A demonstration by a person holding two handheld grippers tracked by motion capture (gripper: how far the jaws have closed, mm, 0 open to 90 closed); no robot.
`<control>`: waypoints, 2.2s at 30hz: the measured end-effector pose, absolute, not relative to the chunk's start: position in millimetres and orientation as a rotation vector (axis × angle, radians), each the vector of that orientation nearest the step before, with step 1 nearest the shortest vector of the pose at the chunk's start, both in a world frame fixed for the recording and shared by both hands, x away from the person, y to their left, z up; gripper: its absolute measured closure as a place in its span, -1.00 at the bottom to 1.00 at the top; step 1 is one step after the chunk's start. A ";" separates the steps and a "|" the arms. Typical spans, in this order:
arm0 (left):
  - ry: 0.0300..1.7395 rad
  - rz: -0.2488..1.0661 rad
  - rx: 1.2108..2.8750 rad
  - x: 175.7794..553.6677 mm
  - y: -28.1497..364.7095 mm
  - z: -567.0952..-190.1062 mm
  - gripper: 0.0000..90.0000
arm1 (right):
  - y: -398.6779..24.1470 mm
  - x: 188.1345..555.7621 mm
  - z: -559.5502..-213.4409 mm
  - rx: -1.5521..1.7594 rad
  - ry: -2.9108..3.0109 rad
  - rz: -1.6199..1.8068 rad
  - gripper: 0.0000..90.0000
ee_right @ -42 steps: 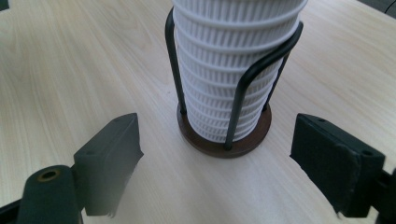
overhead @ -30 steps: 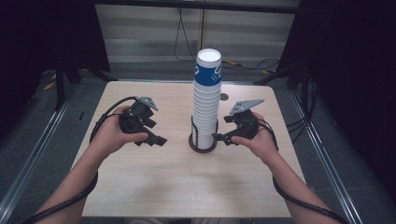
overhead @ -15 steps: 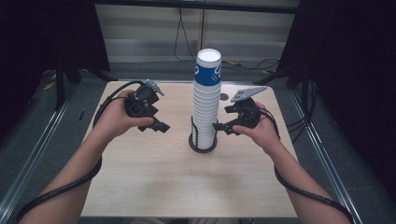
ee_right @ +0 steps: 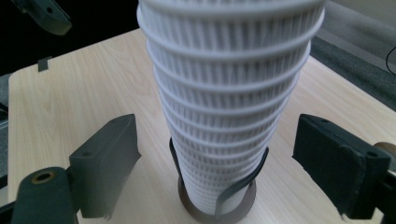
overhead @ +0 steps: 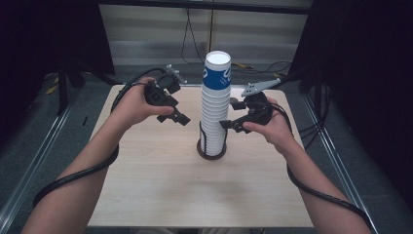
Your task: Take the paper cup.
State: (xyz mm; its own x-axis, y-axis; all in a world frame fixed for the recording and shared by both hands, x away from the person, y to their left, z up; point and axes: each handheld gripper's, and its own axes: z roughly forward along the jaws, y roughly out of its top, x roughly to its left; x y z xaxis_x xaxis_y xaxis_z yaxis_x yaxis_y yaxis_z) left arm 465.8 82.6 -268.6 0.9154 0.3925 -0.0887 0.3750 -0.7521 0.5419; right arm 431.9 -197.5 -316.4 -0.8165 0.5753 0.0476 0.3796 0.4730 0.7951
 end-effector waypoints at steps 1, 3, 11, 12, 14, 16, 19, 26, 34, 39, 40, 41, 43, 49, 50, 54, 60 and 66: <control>0.548 0.049 2.505 466.9 79.9 -266.4 -0.61 | -196.6 432.5 -314.4 0.819 2.489 1.264 -0.71; 0.541 0.061 2.525 469.3 74.7 -261.7 -0.61 | -195.6 434.0 -310.8 0.814 2.487 1.262 -0.71; 0.520 0.060 2.534 475.9 59.9 -246.2 -0.61 | -194.1 441.3 -303.9 0.809 2.489 1.257 -0.71; 0.517 0.060 2.534 476.5 58.8 -244.8 -0.61 | -193.5 441.8 -303.2 0.809 2.491 1.258 -0.71; 0.509 0.055 2.541 478.3 57.5 -241.4 -0.61 | -192.5 442.5 -301.4 0.806 2.491 1.258 -0.71; 0.518 0.058 2.531 479.5 56.6 -237.8 -0.61 | -191.3 443.4 -299.9 0.804 2.487 1.266 -0.71; 0.513 0.055 2.521 480.9 55.3 -233.1 -0.61 | -190.1 444.2 -298.7 0.802 2.487 1.265 -0.71; 0.512 0.065 2.474 484.5 49.5 -215.7 -0.62 | -187.3 448.0 -298.8 0.812 2.478 1.293 -0.71; 0.485 0.094 2.426 488.3 36.7 -209.7 -0.63 | -181.4 449.9 -300.3 0.815 2.465 1.310 -0.71; 0.450 0.077 2.416 489.6 29.0 -209.6 -0.66 | -181.8 450.4 -295.6 0.816 2.449 1.334 -0.73; 0.441 0.074 2.417 490.1 28.3 -209.7 -0.66 | -181.6 450.4 -294.6 0.809 2.450 1.327 -0.73; 0.443 0.075 2.416 489.4 27.7 -209.7 -0.66 | -181.1 450.0 -293.6 0.811 2.451 1.320 -0.74; 0.434 0.077 2.416 488.7 27.2 -209.8 -0.65 | -180.7 449.9 -293.0 0.803 2.448 1.320 -0.74; 0.440 0.072 2.407 488.6 24.9 -211.0 -0.65 | -179.7 449.2 -290.6 0.846 2.411 1.365 -0.74; 0.436 0.072 2.407 489.0 24.6 -211.2 -0.64 | -179.4 449.1 -290.2 0.853 2.399 1.377 -0.74; 0.440 0.076 2.408 487.8 23.8 -211.5 -0.64 | -178.4 449.3 -289.3 0.869 2.381 1.398 -0.73; 0.440 0.086 2.384 488.0 22.8 -209.9 -0.64 | -174.8 450.6 -289.7 0.899 2.366 1.419 -0.75; 0.447 0.097 2.346 488.4 18.6 -209.2 -0.64 | -175.1 449.6 -290.6 0.861 2.364 1.394 -0.72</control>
State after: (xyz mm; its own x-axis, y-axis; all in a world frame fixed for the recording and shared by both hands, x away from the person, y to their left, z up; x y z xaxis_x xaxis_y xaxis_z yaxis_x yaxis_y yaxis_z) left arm 488.4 18.6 -209.2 0.9365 0.3456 -0.0589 0.2902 -0.6700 0.6834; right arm 449.6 -175.1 -290.6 -0.7889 0.6106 0.0695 0.3565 0.3626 0.8611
